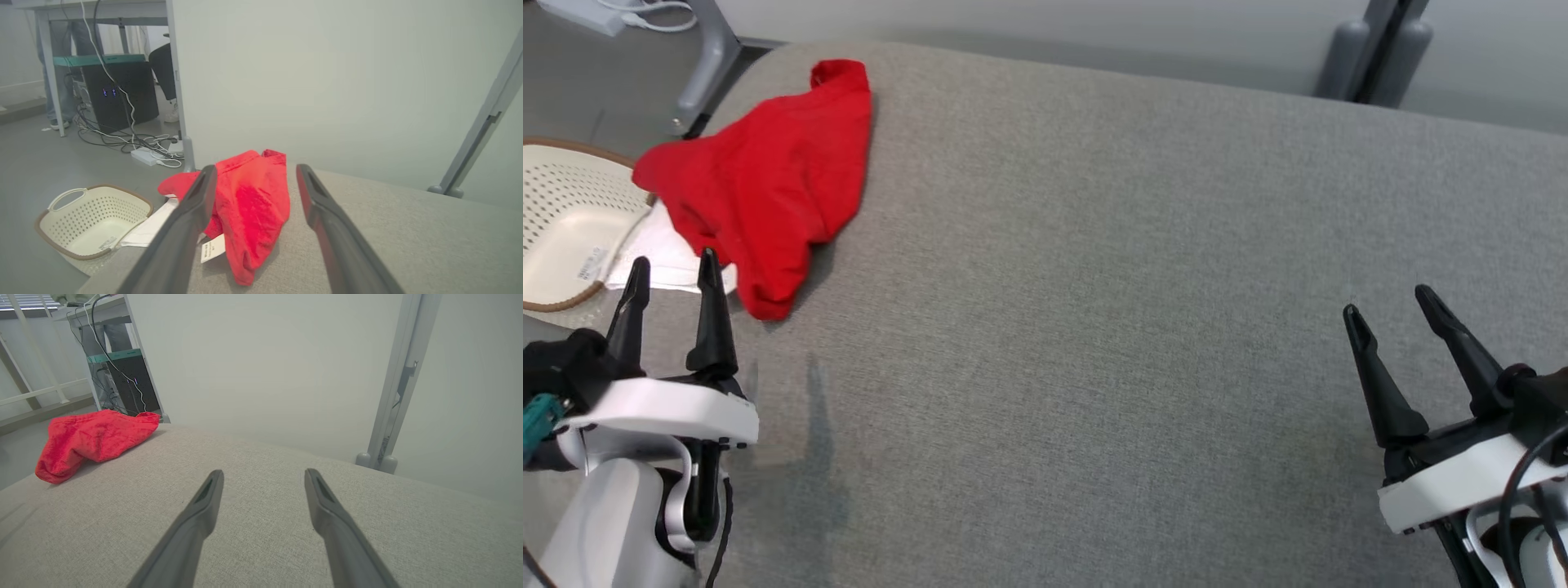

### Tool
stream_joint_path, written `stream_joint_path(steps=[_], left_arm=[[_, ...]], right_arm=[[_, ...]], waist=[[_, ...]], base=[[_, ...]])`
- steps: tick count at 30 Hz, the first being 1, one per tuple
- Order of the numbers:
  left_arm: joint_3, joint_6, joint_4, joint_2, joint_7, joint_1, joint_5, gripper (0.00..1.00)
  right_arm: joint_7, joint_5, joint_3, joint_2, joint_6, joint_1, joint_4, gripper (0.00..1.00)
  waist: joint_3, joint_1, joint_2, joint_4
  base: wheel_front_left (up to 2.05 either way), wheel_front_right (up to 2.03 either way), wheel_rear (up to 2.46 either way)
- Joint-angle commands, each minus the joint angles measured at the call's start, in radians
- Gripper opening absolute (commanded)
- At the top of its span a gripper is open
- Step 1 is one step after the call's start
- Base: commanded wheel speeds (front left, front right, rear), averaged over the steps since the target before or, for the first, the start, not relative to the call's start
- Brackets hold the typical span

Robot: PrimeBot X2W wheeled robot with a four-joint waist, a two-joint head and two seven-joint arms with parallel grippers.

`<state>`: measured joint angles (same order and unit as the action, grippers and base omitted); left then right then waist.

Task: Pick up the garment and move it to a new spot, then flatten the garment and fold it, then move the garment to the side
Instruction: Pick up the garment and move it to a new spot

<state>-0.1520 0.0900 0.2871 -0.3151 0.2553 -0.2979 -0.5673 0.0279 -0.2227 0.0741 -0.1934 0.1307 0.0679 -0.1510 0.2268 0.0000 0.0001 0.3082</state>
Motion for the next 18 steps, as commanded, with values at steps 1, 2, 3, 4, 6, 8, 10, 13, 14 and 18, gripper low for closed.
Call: stream_joint_path(steps=[1, 2, 3, 4, 6, 8, 10, 13, 14, 18], left_arm=[[-0.001, -0.018, 0.048, 0.002, 0.003, -0.046, 0.002, 1.0], [0.007, -0.033, 0.083, 0.011, 0.004, -0.068, -0.014, 1.0], [0.014, -0.046, 0.12, 0.012, 0.005, -0.09, -0.017, 1.0], [0.013, -0.06, 0.162, 0.011, 0.006, -0.111, -0.013, 1.0], [0.018, -0.086, 0.244, 0.023, 0.007, -0.161, -0.024, 1.0], [0.022, -0.113, 0.322, 0.03, 0.007, -0.208, -0.032, 1.0], [0.022, -0.124, 0.365, 0.027, 0.008, -0.229, -0.027, 1.0], [0.027, -0.152, 0.466, 0.029, 0.008, -0.29, -0.026, 1.0], [0.029, -0.16, 0.499, 0.031, 0.008, -0.305, -0.028, 1.0], [0.033, -0.183, 0.608, 0.024, 0.008, -0.355, -0.02, 1.0]], right_arm=[[0.004, 0.006, -0.005, -0.011, 0.0, 0.022, -0.012, 1.0], [0.005, 0.009, -0.006, -0.014, 0.0, 0.029, -0.016, 1.0], [0.007, 0.009, -0.005, -0.017, 0.0, 0.038, -0.023, 1.0], [0.006, 0.01, -0.006, -0.019, 0.0, 0.046, -0.024, 1.0], [0.01, 0.013, -0.01, -0.024, 0.0, 0.057, -0.033, 1.0], [0.013, 0.017, -0.013, -0.028, 0.0, 0.069, -0.042, 1.0], [0.015, 0.016, -0.013, -0.03, 0.0, 0.074, -0.045, 1.0], [0.014, 0.021, -0.019, -0.035, 0.0, 0.086, -0.05, 1.0], [0.014, 0.021, -0.019, -0.036, 0.0, 0.09, -0.052, 1.0], [0.009, 0.022, -0.02, -0.032, 0.0, 0.097, -0.047, 1.0]], waist=[[0.089, 0.0, -0.0001, -0.06], [0.105, 0.0, -0.0001, -0.066], [0.123, 0.0, -0.0001, -0.074], [0.137, 0.0, -0.0001, -0.079], [0.166, 0.0, -0.0001, -0.086], [0.191, 0.0, -0.0001, -0.092], [0.202, 0.0, -0.0001, -0.096], [0.226, 0.0, -0.0001, -0.104], [0.232, 0.0, -0.0001, -0.106], [0.246, 0.0, -0.0001, -0.112]], base=[[0.0, 0.0, 0.0], [0.0, 0.0, 0.0], [0.0, 0.0, 0.0], [0.0, 0.0, 0.0], [0.0, 0.0, 0.0], [0.0, 0.0, 0.0], [0.0, 0.0, 0.0], [0.0, 0.0, 0.0], [0.0, 0.0, 0.0], [0.0, 0.0, 0.0]])
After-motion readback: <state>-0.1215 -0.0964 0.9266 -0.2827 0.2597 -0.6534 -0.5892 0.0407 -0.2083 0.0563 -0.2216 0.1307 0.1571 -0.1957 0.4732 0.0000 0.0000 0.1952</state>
